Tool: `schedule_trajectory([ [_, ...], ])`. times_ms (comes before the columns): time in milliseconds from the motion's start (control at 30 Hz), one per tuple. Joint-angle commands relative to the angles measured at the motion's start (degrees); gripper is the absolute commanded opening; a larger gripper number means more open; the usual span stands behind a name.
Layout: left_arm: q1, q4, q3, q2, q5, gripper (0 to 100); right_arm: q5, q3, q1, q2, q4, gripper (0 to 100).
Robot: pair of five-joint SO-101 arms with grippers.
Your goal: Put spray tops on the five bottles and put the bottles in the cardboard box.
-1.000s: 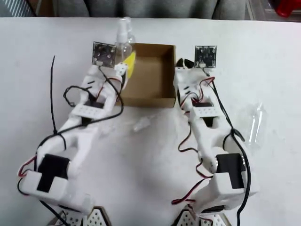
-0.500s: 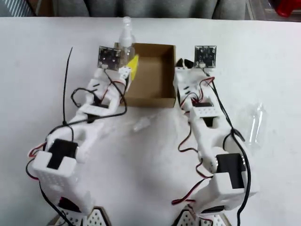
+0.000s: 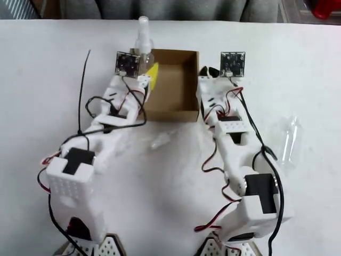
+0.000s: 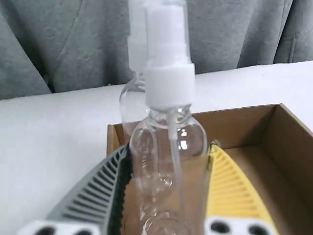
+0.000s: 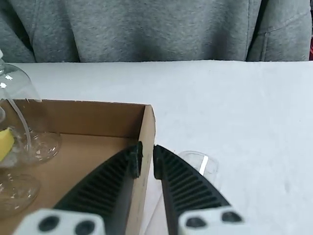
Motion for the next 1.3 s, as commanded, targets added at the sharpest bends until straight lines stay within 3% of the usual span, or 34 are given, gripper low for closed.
schedule_trajectory([
  [0,-0.57,-1.85,-2.37,-0.31,-0.62,2,-0.35,-2.81,0.31,-0.40,-1.19,1.5],
  [1000,-2.51,-1.76,1.14,-0.66,-1.05,3,-0.09,-2.73,0.22,-0.40,-1.19,1.5],
  [1267,-3.38,-1.58,1.93,-0.40,-0.62,20,-0.09,-2.64,0.22,-0.40,-1.10,1.5],
])
